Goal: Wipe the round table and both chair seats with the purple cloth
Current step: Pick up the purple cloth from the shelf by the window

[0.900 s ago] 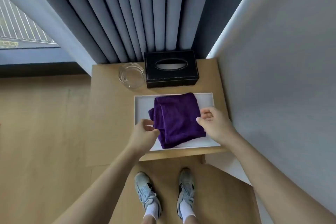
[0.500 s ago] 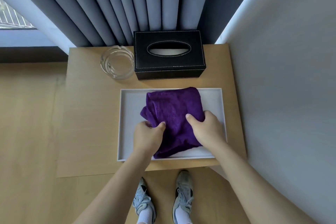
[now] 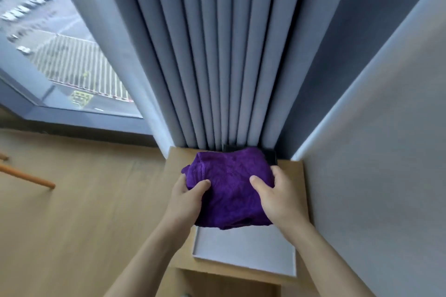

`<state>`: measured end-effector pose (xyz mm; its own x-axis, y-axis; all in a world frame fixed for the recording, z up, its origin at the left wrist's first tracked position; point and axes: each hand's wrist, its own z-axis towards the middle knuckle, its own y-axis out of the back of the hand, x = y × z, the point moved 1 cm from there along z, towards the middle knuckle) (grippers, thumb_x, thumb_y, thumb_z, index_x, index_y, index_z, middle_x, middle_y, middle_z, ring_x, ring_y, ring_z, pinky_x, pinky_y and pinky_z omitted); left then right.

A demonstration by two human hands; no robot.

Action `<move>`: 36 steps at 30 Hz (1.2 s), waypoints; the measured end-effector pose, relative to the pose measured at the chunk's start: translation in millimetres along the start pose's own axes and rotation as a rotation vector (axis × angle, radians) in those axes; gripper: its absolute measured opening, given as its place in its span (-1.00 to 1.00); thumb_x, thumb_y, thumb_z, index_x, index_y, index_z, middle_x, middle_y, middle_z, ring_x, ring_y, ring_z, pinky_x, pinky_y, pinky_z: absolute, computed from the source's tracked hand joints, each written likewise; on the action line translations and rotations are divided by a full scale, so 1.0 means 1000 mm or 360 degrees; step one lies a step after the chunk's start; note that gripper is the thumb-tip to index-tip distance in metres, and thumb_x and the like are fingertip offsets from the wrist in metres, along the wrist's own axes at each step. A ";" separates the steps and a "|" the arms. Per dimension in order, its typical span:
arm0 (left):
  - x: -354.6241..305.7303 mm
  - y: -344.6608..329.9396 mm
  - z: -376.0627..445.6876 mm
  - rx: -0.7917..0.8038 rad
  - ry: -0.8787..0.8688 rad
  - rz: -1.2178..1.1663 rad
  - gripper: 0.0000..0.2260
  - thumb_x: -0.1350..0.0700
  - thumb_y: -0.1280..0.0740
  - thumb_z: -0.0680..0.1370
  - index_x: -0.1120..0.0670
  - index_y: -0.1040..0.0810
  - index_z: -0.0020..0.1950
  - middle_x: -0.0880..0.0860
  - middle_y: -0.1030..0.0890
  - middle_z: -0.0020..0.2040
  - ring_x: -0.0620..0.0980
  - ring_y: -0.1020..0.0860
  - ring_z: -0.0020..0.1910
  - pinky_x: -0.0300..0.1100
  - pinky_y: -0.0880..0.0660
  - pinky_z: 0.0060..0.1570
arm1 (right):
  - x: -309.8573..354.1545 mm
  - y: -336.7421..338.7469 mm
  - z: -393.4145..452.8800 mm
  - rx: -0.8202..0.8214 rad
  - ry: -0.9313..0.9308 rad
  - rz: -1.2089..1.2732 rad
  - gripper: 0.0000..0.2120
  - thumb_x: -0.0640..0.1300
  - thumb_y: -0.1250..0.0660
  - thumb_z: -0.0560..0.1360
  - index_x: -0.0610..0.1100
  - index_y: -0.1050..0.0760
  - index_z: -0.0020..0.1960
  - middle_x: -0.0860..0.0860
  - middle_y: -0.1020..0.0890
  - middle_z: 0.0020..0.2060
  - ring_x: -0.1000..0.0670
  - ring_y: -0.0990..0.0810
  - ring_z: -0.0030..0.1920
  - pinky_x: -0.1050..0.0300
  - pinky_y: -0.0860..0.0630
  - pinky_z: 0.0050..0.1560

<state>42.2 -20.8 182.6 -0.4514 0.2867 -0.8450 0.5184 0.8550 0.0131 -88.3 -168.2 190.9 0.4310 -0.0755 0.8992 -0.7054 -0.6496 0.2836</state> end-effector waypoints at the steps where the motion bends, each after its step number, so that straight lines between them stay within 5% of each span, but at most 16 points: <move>1: -0.023 0.010 -0.013 -0.0022 -0.0071 -0.0010 -0.91 0.18 -0.38 0.60 0.01 -0.58 0.07 -0.03 -0.73 -0.16 -0.06 -0.71 -0.24 -0.18 -0.58 -0.35 | 0.028 -0.001 -0.006 0.0023 0.0042 0.0004 -0.95 -0.07 -0.38 0.60 -0.04 -0.55 -0.01 0.00 -0.68 -0.09 -0.02 -0.66 -0.07 0.10 -0.58 -0.11; 7: -0.127 0.090 -0.101 -0.0220 -0.0387 -0.0080 -0.85 0.06 -0.40 0.62 -0.03 -0.53 0.17 0.05 -0.69 0.00 -0.08 -0.70 -0.24 -0.16 -0.55 -0.42 | 0.165 -0.029 -0.060 0.0248 0.0191 0.0047 -0.84 0.00 -0.43 0.55 -0.09 -0.59 -0.02 -0.02 -0.73 -0.11 -0.08 -0.71 -0.08 -0.13 -0.67 0.02; 13: -0.168 0.230 -0.192 -0.0601 -0.0611 -0.0183 -0.83 0.07 -0.40 0.63 0.00 -0.55 0.21 0.03 -0.71 0.08 -0.02 -0.69 0.04 -0.05 -0.61 0.11 | 0.253 -0.144 -0.141 0.0657 0.0287 0.0059 -0.86 -0.07 -0.45 0.54 -0.14 -0.59 -0.05 -0.10 -0.73 -0.14 -0.09 -0.71 -0.16 0.04 -0.60 -0.17; 19: -0.150 0.416 -0.282 -0.1065 -0.0627 -0.0385 -0.87 0.07 -0.38 0.64 -0.03 -0.57 0.18 -0.05 -0.72 0.04 -0.11 -0.71 -0.02 -0.20 -0.63 -0.07 | 0.302 -0.317 -0.259 0.1143 0.0383 -0.0039 -0.70 0.07 -0.49 0.38 -0.08 -0.63 0.03 -0.06 -0.75 -0.10 -0.13 -0.73 -0.04 -0.18 -0.65 0.10; 24: -0.112 0.561 -0.353 -0.1318 -0.0563 -0.0562 -0.85 0.11 -0.36 0.65 0.04 -0.56 0.21 0.05 -0.71 0.10 0.02 -0.70 0.07 0.04 -0.62 0.17 | 0.308 -0.459 -0.366 0.1413 0.0431 -0.0177 -0.69 0.05 -0.47 0.39 -0.11 -0.63 0.03 -0.07 -0.75 -0.10 -0.13 -0.74 -0.05 -0.25 -0.64 0.13; 28: -0.087 0.654 -0.391 -0.1445 -0.0533 -0.0712 -0.86 0.14 -0.35 0.66 0.07 -0.55 0.21 0.09 -0.71 0.09 0.03 -0.71 0.04 0.02 -0.64 0.13 | 0.307 -0.550 -0.432 0.1507 0.0487 -0.0297 -0.84 -0.05 -0.46 0.51 -0.13 -0.63 0.00 -0.08 -0.74 -0.10 -0.12 -0.73 -0.06 -0.20 -0.65 0.09; 36: -0.056 0.806 -0.382 -0.1533 -0.0482 -0.0865 -0.85 0.15 -0.33 0.66 0.08 -0.54 0.23 0.13 -0.71 0.11 0.09 -0.71 0.07 0.14 -0.62 0.17 | 0.315 -0.706 -0.482 0.1665 0.0517 -0.0495 -0.69 0.02 -0.49 0.50 -0.06 -0.51 0.15 0.01 -0.67 0.01 -0.02 -0.68 0.01 -0.01 -0.65 0.01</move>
<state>207.8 817.6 444.2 -0.1842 -0.2260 -0.9566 -0.5221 0.8471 -0.0996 274.3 631.1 434.1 0.2313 0.2999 0.9255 0.2880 -0.9298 0.2293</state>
